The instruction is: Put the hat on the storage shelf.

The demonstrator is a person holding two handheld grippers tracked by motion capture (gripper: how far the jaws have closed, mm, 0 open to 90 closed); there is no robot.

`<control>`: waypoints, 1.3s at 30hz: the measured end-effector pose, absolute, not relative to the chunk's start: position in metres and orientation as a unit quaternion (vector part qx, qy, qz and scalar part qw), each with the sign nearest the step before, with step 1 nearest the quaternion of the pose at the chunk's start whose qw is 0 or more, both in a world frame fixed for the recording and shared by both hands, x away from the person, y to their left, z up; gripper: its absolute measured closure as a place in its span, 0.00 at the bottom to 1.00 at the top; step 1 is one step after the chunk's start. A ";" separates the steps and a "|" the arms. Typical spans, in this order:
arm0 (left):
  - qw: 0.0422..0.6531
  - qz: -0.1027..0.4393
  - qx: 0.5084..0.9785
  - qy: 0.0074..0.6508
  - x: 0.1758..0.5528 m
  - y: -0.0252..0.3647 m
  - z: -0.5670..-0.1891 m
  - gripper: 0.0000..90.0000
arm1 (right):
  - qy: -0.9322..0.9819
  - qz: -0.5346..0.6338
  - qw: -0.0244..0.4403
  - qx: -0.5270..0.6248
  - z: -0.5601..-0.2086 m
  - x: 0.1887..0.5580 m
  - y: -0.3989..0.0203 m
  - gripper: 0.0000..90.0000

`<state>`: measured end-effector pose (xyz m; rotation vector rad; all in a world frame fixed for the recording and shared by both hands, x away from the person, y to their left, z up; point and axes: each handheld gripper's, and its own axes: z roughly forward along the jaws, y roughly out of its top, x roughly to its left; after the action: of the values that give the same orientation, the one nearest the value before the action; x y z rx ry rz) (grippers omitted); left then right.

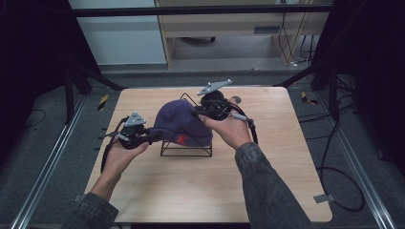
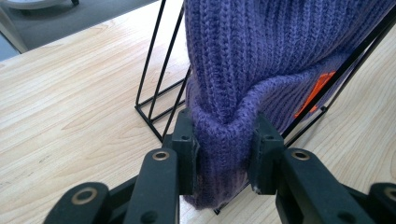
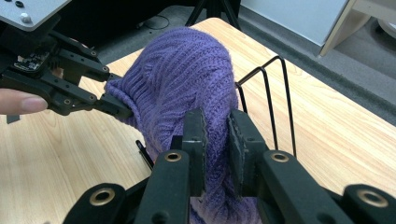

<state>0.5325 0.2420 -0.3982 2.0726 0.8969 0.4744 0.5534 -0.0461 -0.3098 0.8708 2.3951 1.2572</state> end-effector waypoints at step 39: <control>0.380 0.171 0.835 0.359 0.535 0.240 -0.421 0.72 | 0.845 0.416 0.143 0.304 -0.328 0.551 -0.041 0.85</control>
<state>0.5354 0.2404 -0.4205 2.1319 0.9173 0.4357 0.5515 -0.0412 -0.3275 0.8766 2.4388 1.1988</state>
